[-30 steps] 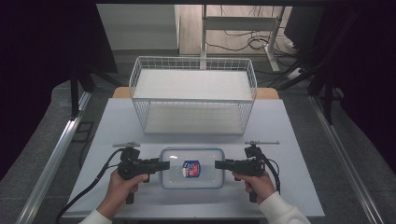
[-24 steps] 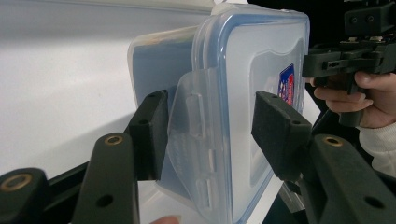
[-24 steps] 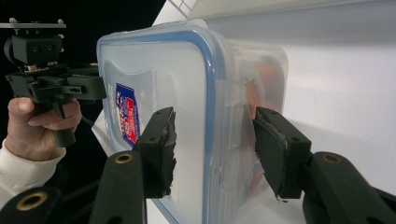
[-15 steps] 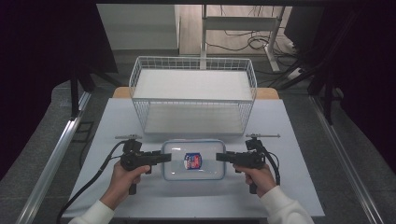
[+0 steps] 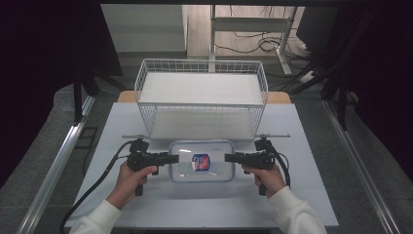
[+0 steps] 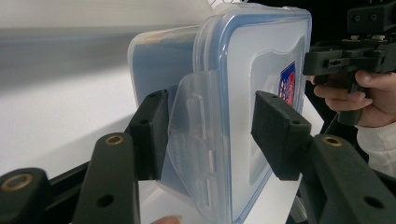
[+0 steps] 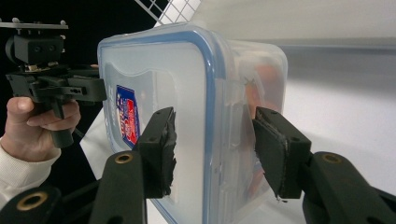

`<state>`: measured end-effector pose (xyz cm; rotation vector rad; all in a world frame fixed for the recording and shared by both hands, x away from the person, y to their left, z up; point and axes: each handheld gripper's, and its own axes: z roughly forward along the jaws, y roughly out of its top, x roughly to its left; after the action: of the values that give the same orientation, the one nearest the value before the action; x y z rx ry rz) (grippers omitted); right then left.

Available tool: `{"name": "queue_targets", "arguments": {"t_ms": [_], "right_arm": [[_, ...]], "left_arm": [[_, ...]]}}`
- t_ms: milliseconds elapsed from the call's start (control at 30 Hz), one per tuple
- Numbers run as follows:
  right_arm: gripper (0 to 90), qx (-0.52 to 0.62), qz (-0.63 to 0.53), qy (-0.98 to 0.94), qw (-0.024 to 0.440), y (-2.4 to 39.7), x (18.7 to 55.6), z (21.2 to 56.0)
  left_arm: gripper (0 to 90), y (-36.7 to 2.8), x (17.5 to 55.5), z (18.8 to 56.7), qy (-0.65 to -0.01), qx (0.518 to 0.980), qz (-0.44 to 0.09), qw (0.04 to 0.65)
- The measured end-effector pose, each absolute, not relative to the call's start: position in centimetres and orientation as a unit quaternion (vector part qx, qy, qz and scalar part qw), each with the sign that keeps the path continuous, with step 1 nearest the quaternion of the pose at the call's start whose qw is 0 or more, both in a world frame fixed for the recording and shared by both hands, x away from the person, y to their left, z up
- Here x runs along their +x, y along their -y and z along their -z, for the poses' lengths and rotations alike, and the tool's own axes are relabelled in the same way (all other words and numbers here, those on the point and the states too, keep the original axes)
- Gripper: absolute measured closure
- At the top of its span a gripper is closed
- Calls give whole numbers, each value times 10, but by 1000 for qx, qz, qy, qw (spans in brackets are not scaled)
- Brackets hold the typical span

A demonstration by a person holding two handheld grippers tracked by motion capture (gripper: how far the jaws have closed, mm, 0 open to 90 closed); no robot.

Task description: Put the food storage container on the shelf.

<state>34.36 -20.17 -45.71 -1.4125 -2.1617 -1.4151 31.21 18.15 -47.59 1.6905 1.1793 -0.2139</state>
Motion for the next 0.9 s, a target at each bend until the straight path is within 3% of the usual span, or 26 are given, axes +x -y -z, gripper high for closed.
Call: {"name": "queue_targets", "arguments": {"t_ms": [900], "right_arm": [[493,-483,491,720,89,199,402,473]], "left_arm": [[474,-184,378,490,-491,703,88,507]]}}
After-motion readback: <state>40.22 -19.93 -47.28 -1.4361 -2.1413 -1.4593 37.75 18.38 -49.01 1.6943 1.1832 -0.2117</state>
